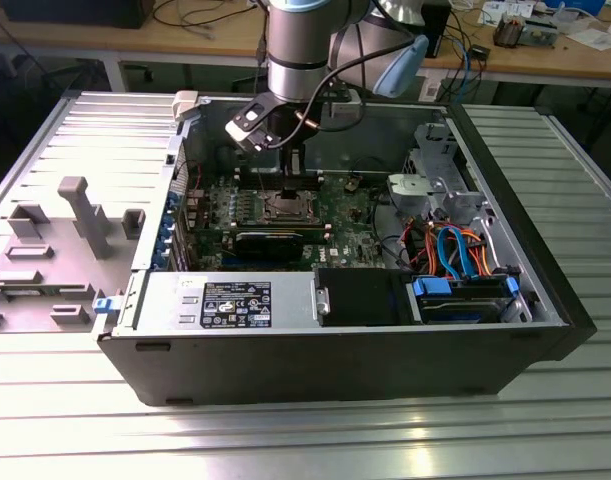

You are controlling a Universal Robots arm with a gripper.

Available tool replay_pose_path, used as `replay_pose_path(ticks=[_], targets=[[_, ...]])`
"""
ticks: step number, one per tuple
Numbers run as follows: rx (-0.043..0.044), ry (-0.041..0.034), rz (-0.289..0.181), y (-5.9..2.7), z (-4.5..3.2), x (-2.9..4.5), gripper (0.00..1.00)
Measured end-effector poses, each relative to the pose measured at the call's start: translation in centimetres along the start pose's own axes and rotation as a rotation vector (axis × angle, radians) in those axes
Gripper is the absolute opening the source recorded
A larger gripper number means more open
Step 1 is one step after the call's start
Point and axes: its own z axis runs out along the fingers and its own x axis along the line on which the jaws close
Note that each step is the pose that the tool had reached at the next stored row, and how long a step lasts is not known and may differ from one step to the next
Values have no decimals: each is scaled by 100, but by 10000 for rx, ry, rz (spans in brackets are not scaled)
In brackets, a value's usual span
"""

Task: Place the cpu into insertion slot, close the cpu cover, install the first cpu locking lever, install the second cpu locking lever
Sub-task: 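Install the first cpu locking lever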

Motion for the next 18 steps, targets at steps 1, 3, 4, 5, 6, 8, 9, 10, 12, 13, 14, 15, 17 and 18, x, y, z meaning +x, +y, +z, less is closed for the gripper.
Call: replay_pose_path(ticks=[1, 3, 4, 5, 6, 8, 9, 10, 12, 13, 14, 15, 17, 18], targets=[[0, 0, 0, 0, 0, 0, 11], [0, 0, 0, 1, 0, 0, 11], [0, 0, 0, 2, 0, 0, 11], [1, 0, 0, 3, 0, 0, 11], [0, 0, 0, 3, 0, 0, 11], [0, 0, 0, 3, -13, -1, 11], [-1, -1, -32, 2, -38, -3, 11], [-8, -2, -118, 3, -51, -3, 11], [-15, -7, -263, 2, -59, -4, 11], [-22, -10, -368, 2, -66, -4, 11], [-26, -13, -444, 1, -73, -5, 11], [-31, -14, -522, 1, -85, -6, 11], [-41, -15, -648, 1, -97, -6, 11], [-50, -21, -805, 1, -97, -6, 11]])
